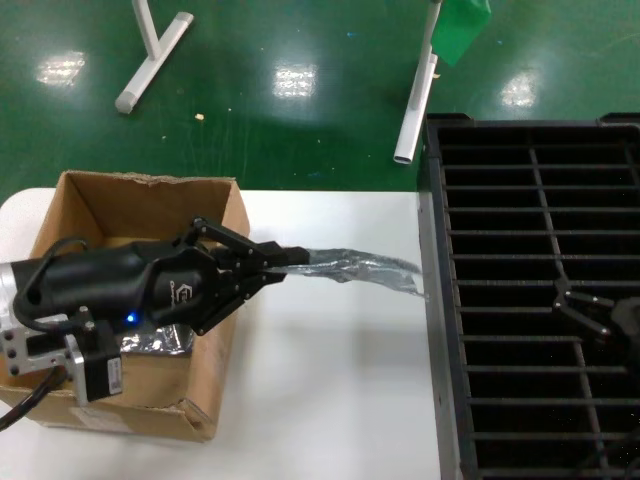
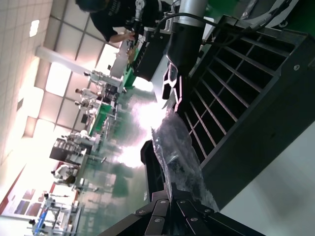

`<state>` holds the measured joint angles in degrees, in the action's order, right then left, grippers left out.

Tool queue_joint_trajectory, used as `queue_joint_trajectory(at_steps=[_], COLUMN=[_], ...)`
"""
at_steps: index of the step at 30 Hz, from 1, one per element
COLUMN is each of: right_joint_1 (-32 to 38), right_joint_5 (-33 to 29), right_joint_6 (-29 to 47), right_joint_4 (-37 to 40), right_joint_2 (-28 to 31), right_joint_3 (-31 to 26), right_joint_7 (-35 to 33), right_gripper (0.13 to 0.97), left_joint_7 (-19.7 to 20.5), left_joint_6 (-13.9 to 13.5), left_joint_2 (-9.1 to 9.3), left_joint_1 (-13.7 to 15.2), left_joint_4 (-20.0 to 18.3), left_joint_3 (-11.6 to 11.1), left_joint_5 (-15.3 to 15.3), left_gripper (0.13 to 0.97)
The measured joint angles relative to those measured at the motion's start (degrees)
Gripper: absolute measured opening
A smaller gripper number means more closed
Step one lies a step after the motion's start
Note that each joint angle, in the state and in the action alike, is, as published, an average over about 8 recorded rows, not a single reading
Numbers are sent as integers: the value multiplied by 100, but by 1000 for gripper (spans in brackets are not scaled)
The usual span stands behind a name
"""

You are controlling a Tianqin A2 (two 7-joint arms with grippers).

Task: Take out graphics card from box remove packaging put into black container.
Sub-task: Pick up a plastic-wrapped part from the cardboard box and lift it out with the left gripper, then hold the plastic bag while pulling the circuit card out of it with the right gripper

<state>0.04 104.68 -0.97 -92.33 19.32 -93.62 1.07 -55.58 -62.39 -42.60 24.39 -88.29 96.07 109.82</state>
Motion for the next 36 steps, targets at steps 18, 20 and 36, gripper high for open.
queue_joint_trajectory(at_steps=[18, 20, 36], right_joint_1=[-405, -415, -389], right_joint_5=[220, 318, 794], right_joint_6=[956, 1234, 2528], right_joint_4=[-124, -96, 208], right_joint_2=[-72, -190, -485], right_joint_3=[194, 327, 853], right_joint_7=[-549, -763, -1763], right_gripper=[821, 790, 514], left_joint_7=[-410, -372, 475], left_joint_6=[-851, -901, -1061], left_joint_2=[149, 126, -137], left_joint_1=[513, 493, 309], left_joint_4=[993, 991, 863], left_joint_3=[129, 115, 90], left_joint_5=[287, 319, 447], left_gripper=[142, 142, 142])
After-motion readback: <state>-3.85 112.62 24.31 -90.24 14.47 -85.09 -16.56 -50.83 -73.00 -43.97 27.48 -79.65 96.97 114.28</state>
